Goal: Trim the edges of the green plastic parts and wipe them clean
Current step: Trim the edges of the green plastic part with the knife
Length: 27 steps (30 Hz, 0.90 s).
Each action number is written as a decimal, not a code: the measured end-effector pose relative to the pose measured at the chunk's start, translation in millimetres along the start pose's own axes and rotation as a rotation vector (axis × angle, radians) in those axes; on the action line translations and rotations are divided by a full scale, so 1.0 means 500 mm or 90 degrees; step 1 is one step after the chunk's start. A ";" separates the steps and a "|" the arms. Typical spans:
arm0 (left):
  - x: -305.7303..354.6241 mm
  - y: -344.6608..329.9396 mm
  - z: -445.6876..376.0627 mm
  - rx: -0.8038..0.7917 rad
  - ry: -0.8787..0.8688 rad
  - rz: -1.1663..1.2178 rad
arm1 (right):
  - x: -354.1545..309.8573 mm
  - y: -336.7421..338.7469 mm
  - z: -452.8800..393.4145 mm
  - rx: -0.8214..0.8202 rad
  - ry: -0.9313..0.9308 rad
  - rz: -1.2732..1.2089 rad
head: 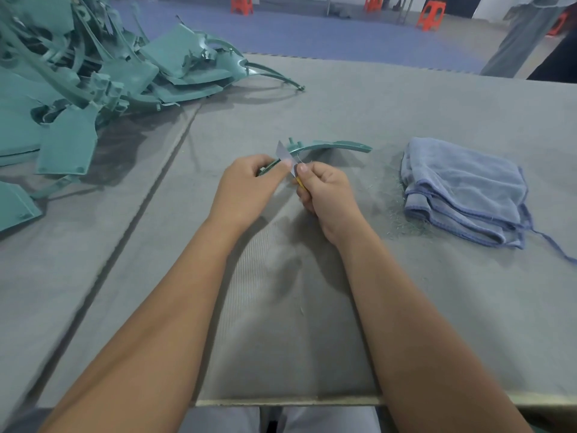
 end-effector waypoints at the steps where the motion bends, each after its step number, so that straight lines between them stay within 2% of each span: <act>1: 0.000 -0.002 -0.001 0.009 -0.005 -0.004 | -0.001 0.000 0.000 0.008 -0.002 -0.004; 17: -0.006 -0.006 -0.005 0.052 -0.027 -0.053 | 0.002 0.016 -0.002 0.111 0.012 -0.003; 21: -0.005 -0.001 0.003 0.072 -0.041 -0.062 | 0.008 0.037 -0.004 0.205 -0.041 -0.116; 27: -0.005 -0.002 0.008 0.061 -0.030 -0.086 | 0.009 0.039 -0.002 0.232 -0.064 -0.138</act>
Point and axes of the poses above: each hand's wrist, its own z-axis away from the middle knuckle, its own y-axis out of the back of the hand, x = y × z, the point moved 6 cm from there along -z, towards the middle knuckle, and after that the axes turned 9 degrees about y, right-handed, at the moved point
